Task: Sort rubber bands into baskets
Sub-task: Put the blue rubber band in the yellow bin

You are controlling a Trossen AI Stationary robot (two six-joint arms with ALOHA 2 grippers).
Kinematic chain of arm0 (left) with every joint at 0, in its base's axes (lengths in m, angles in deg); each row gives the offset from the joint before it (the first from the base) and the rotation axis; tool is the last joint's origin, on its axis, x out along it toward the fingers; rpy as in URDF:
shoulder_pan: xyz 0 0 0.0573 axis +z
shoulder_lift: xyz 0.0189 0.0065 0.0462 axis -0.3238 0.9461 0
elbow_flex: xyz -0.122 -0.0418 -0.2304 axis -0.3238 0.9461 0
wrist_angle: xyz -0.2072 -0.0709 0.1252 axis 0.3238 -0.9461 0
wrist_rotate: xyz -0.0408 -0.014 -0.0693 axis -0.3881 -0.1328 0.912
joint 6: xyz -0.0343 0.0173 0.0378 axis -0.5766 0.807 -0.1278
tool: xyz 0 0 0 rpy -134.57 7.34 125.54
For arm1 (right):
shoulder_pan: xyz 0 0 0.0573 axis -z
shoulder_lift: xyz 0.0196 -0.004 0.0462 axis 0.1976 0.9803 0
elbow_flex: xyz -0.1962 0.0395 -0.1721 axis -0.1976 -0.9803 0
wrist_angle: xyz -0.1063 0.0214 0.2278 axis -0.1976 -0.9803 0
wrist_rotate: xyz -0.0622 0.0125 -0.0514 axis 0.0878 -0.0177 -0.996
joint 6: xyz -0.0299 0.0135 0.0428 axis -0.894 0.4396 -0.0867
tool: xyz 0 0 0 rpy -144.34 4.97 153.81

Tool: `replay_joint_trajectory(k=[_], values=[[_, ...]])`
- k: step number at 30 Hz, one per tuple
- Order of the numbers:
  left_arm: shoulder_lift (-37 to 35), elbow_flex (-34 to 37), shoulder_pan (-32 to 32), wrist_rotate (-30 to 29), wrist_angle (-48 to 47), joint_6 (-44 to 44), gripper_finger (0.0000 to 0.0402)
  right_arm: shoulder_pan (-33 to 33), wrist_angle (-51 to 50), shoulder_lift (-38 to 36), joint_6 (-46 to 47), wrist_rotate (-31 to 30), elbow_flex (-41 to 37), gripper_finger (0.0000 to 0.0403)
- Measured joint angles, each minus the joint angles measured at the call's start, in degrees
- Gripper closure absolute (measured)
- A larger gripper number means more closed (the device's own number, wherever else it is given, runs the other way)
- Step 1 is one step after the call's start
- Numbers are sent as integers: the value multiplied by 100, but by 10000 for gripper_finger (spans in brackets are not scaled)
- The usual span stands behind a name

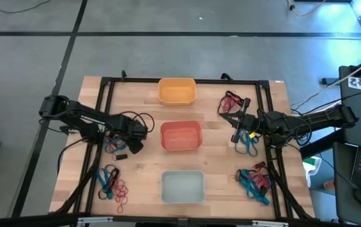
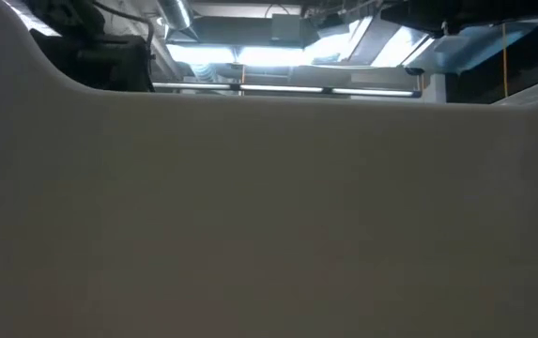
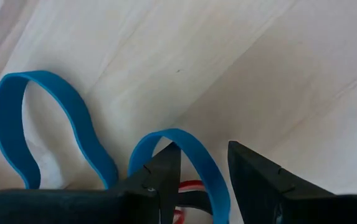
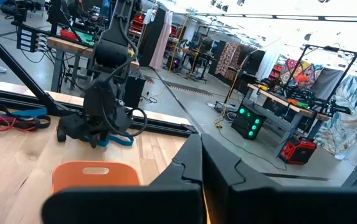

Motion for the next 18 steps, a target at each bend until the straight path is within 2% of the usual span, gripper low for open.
replay_joint_trajectory(k=[9,18], values=[[39,0,0,97,55,121,278,2,-1,0,-2,0,0,402],[36,-95,0,106,59,337,371,2,0,0,-142,0,0,402]])
